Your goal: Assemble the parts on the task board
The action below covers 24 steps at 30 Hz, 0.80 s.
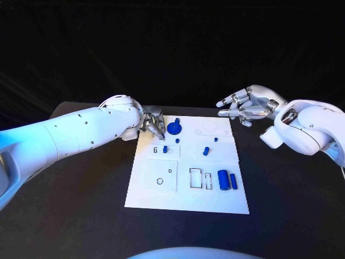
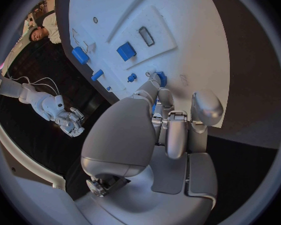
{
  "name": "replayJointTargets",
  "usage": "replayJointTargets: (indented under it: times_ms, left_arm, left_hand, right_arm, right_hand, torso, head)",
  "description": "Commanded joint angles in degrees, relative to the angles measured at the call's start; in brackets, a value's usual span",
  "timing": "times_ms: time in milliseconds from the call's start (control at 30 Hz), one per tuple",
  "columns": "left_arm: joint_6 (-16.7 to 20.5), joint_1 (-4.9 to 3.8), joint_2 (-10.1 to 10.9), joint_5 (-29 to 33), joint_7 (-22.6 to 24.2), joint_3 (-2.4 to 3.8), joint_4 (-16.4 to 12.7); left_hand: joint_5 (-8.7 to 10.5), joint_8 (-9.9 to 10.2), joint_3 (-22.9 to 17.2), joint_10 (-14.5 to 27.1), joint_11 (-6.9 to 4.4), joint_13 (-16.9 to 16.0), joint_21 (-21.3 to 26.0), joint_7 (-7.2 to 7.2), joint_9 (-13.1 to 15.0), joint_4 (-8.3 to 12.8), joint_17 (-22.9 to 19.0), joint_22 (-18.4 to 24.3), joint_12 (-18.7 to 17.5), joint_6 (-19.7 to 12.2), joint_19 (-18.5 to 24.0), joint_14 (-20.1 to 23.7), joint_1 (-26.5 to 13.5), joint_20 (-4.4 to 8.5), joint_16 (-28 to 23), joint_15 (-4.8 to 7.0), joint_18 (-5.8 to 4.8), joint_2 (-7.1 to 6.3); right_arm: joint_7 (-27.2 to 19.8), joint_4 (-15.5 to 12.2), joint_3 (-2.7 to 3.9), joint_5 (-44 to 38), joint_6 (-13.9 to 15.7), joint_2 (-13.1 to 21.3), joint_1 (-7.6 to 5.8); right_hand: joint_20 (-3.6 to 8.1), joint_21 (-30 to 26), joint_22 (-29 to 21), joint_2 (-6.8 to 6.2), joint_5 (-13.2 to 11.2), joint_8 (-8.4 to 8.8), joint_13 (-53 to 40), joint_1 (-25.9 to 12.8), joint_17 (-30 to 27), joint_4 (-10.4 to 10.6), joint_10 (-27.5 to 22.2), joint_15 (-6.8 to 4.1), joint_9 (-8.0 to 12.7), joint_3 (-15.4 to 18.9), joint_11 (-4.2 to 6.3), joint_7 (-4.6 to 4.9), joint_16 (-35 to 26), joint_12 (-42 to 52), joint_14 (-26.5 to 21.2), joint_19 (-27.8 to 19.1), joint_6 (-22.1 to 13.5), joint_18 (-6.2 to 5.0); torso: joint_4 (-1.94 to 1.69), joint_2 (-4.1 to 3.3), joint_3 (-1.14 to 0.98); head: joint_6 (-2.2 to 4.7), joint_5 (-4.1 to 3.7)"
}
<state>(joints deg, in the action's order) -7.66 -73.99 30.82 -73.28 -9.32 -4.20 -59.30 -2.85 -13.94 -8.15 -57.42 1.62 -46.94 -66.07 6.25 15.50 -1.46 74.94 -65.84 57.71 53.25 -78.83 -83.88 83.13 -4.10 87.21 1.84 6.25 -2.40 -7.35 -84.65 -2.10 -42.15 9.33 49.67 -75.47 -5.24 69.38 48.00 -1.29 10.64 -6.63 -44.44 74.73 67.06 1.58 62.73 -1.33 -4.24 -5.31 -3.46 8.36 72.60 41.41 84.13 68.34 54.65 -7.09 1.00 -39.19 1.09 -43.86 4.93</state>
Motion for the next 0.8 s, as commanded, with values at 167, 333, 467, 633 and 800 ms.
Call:
replayJointTargets:
  times_ms: [167, 333, 467, 633, 800]
  left_arm:
    - [-1.03, 0.12, -0.11, -0.34, 0.20, 0.01, 0.07]
    - [-1.33, 0.15, -0.07, -0.34, 0.26, 0.01, 0.03]
    - [-1.45, 0.17, -0.05, -0.34, 0.39, 0.01, -0.11]
    - [-1.41, 0.21, -0.03, -0.40, 0.44, 0.01, -0.15]
    - [-1.00, 0.24, -0.01, -0.64, 0.57, 0.01, -0.07]
  left_hand:
    - [0.11, 0.58, -1.44, 0.46, -0.16, 0.09, -0.47, 0.05, -0.46, 0.86, 12.52, -0.41, 0.21, 0.67, 0.10, -4.38, 1.63, 0.16, 0.27, 0.26, -0.60, 0.27]
    - [0.12, 0.75, -1.75, 0.35, -0.11, -0.03, -0.55, 0.11, -0.64, 1.09, 12.58, -0.54, 0.32, 0.73, 0.15, -4.41, 1.73, 0.16, 0.33, 0.23, -0.61, 0.14]
    - [0.13, 0.91, -1.83, 0.08, -0.08, -0.31, -0.66, 0.17, -0.80, 1.18, 12.66, -0.69, 0.59, 0.74, 0.18, -4.46, 1.54, 0.14, 0.42, 0.20, -0.63, -0.14]
    - [0.12, 1.03, -2.12, -0.71, -0.15, -1.15, -0.86, 0.12, -0.96, 1.41, 12.91, -0.94, 1.38, 0.89, 0.17, -4.64, 1.61, 0.14, 0.68, 0.21, -0.66, -0.25]
    - [0.12, 1.05, -2.90, -2.14, -0.30, -2.84, -1.82, -0.02, -1.18, 1.96, 13.49, -1.99, 2.94, 1.51, -0.17, -5.04, 1.98, 0.19, 1.27, 0.31, -0.84, -0.20]
  right_arm:
    - [-0.07, -0.08, -0.01, -0.48, -0.98, 0.01, 0.05]
    - [-0.08, -0.07, -0.01, -0.48, -1.02, 0.00, 0.05]
    - [-0.09, -0.07, -0.01, -0.48, -1.04, -0.01, 0.06]
    - [-0.10, -0.08, -0.01, -0.48, -1.05, -0.02, 0.07]
    - [-0.10, -0.10, -0.01, -0.48, -1.05, -0.01, 0.07]
  right_hand:
    - [0.01, -0.26, 0.08, 0.78, 0.21, -0.27, 0.13, 0.15, 0.04, 0.03, -0.14, 0.34, 0.08, 0.33, 0.06, 0.17, 0.00, -0.31, 0.96, -0.30, 0.12, -0.71]
    - [0.01, -0.26, 0.08, 0.78, 0.21, -0.27, 0.13, 0.15, 0.04, 0.03, -0.14, 0.34, 0.08, 0.33, 0.06, 0.17, 0.00, -0.31, 0.96, -0.30, 0.12, -0.71]
    - [0.01, -0.26, 0.08, 0.78, 0.21, -0.27, 0.13, 0.15, 0.04, 0.03, -0.14, 0.34, 0.08, 0.33, 0.06, 0.17, 0.00, -0.31, 0.96, -0.30, 0.12, -0.71]
    - [0.01, -0.26, 0.08, 0.78, 0.21, -0.27, 0.13, 0.15, 0.04, 0.03, -0.14, 0.34, 0.08, 0.33, 0.06, 0.17, 0.00, -0.31, 0.96, -0.30, 0.12, -0.71]
    - [0.01, -0.28, 0.07, 0.84, 0.20, -0.30, 0.17, 0.11, -0.02, 0.08, -0.10, 0.34, 0.08, 0.36, 0.06, 0.17, -0.06, -0.30, 0.96, -0.28, 0.14, -0.71]
  torso:
    - [-0.06, -0.02, 0.01]
    - [-0.06, 0.02, 0.01]
    - [-0.01, 0.02, -0.03]
    - [-0.02, 0.02, -0.03]
    - [0.00, 0.01, -0.05]
  head:
    - [-0.14, -0.03]
    - [-0.22, 0.01]
    - [-0.29, 0.08]
    - [-0.26, 0.14]
    - [-0.29, 0.22]
